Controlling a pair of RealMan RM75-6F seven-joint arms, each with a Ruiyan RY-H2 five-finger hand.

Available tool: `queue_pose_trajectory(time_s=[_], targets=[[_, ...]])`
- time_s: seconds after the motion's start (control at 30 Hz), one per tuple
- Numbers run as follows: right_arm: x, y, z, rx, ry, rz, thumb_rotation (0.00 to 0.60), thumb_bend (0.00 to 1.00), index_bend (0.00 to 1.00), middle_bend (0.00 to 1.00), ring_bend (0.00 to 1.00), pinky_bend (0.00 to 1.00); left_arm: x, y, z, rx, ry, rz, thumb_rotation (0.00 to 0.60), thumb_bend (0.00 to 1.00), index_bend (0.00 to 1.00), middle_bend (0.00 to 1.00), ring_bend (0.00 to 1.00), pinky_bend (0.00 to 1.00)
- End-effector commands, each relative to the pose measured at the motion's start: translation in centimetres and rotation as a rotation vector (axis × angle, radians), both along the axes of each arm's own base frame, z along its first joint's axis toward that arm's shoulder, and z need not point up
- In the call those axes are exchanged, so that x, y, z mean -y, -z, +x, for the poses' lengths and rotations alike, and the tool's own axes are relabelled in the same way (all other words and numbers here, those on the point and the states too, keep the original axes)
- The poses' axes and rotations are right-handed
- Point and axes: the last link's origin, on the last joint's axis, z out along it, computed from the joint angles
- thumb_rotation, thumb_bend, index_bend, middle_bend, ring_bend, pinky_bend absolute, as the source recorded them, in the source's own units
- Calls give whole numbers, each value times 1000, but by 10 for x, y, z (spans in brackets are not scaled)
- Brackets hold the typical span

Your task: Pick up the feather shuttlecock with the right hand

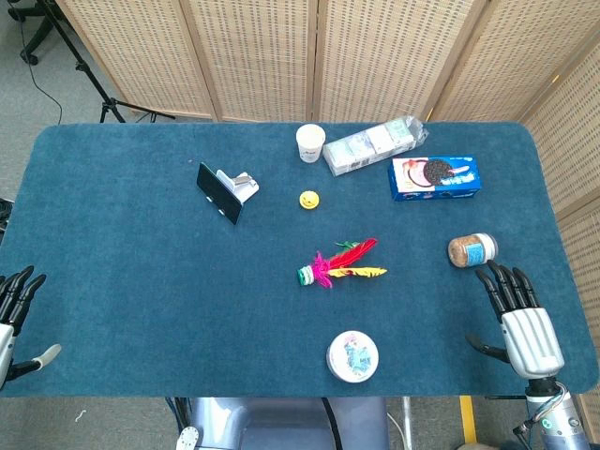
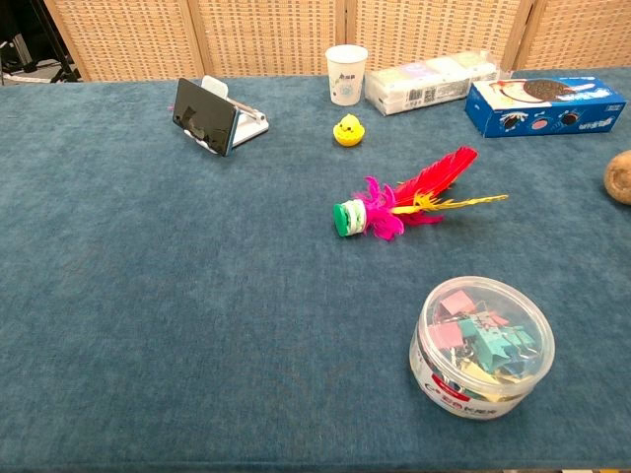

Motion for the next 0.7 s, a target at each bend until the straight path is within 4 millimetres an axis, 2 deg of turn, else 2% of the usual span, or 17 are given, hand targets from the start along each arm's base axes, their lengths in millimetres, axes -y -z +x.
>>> queue_pose_trajectory(time_s=[0.03, 0.37, 0.53, 0.6, 0.7], targets=[[0, 1, 0, -2, 1, 5, 600, 0, 22, 0, 0, 0, 0, 0, 0, -1, -1, 1, 600, 0, 0, 0, 0, 0], [2, 11, -3, -13, 8, 51, 600, 0, 24, 0, 0, 0, -1, -3, 1, 19, 0, 2, 600, 0, 0, 0, 0, 0], [28, 34, 15, -5, -46, 135, 600, 0, 105, 0, 0, 0, -3, -6, -1, 33, -4, 5, 600, 0, 0, 0, 0, 0], [45, 49, 35, 23, -110, 177, 600, 0, 187, 0, 0, 0, -6, -5, -1, 31, -7, 0, 600, 0, 0, 0, 0, 0], [63, 64, 50, 31, -159, 199, 600, 31, 277, 0, 0, 0, -9, -5, -2, 27, -15, -2, 600, 0, 0, 0, 0, 0]])
